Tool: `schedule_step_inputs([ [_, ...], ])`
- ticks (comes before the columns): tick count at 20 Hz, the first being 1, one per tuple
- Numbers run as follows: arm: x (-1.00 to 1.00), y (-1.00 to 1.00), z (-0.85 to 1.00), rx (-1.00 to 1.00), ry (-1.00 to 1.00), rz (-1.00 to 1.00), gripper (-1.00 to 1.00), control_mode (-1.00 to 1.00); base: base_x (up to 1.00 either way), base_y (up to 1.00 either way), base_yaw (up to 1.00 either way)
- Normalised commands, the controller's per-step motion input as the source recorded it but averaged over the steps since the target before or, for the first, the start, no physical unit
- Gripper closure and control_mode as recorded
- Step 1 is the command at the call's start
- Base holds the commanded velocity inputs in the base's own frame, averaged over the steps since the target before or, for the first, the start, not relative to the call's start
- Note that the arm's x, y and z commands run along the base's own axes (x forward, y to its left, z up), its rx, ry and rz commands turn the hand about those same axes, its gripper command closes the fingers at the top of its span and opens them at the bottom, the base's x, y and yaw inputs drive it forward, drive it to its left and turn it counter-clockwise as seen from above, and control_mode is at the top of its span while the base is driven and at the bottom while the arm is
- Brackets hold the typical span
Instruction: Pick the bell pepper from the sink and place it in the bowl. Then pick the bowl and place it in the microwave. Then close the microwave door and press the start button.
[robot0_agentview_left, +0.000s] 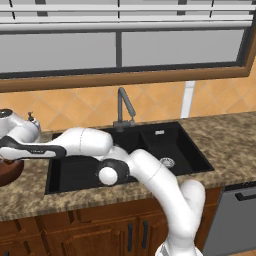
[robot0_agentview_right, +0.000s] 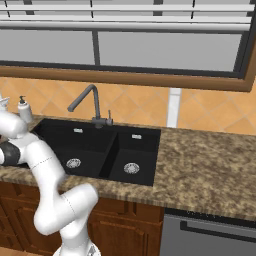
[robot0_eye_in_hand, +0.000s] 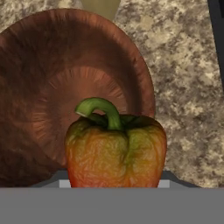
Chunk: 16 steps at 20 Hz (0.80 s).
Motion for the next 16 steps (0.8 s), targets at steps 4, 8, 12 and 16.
schedule_step_inputs([
  [4,0.07,-0.03,-0.51,0.01,0.0,0.0,-1.0,-1.0,0.0,0.0,0.0],
  [8,0.0,-0.04,-0.28,0.03,0.0,0.0,-1.0,-1.0,0.0,0.0,0.0],
  [12,0.0,-0.24,0.0,0.09,-0.03,0.0,-1.0,-1.0,0.0,0.0,0.0],
  [16,0.0,-0.21,-0.17,0.21,-0.13,0.0,-1.0,-1.0,0.0,0.0,0.0],
])
